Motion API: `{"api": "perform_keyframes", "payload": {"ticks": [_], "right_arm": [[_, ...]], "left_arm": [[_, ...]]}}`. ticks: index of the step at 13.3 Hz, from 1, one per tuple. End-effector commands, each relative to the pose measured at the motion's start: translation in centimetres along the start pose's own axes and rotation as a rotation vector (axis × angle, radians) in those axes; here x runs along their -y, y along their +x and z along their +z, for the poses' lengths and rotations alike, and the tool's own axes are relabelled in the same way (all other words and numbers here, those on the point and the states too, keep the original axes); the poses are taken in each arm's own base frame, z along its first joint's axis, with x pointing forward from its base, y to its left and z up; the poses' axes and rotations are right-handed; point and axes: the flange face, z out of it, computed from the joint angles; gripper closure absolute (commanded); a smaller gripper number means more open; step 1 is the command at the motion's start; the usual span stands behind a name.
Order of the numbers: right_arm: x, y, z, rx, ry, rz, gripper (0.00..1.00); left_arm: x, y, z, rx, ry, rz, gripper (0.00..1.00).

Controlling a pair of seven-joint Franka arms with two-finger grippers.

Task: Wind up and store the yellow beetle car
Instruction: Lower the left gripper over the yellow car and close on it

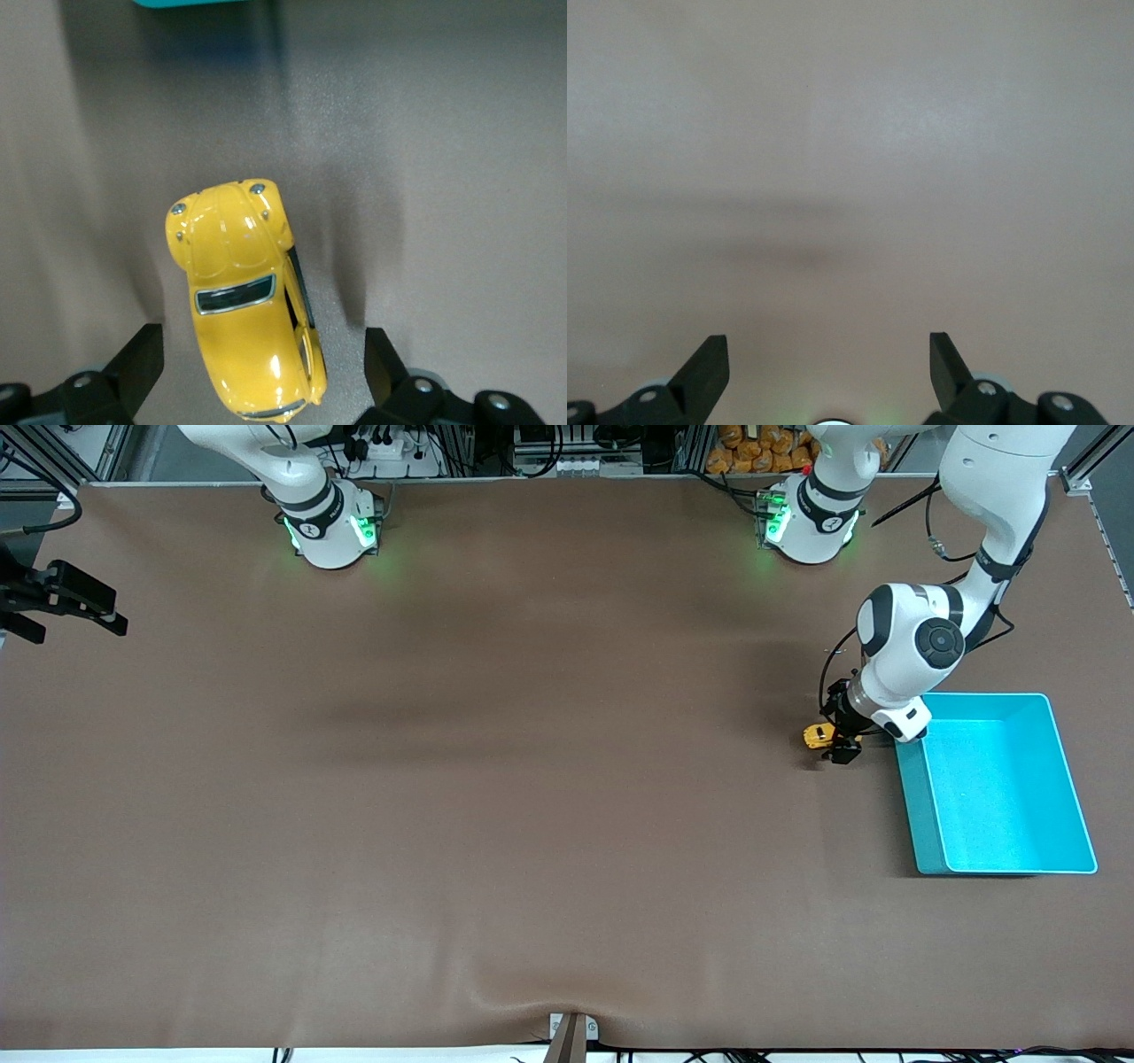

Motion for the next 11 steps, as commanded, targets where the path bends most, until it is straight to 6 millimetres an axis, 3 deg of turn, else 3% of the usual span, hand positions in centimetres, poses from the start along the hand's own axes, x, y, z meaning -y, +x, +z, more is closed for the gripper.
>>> {"api": "perform_keyframes", "payload": {"ticks": [1, 2, 6, 11], "right_arm": [[0.0, -1.3, -0.3, 0.004, -0.012, 0.008, 0.00], [0.0, -1.4, -0.4, 0.003, -0.012, 0.008, 0.00], [0.1, -1.3, -0.3, 0.004, -0.012, 0.007, 0.00], [0.1, -1.4, -0.5, 0.000, -0.013, 0.006, 0.00]], "left_arm": [[0.2, 0.2, -0.4, -0.002, -0.018, -0.027, 0.90], [0.1, 0.3, -0.5, -0.002, -0.021, -0.040, 1.00], [-0.4, 0.7, -1.6, -0.007, -0.042, -0.133, 1.00], [-3.2, 0.2, -7.0, -0.099, -0.025, 0.015, 1.00]]}}
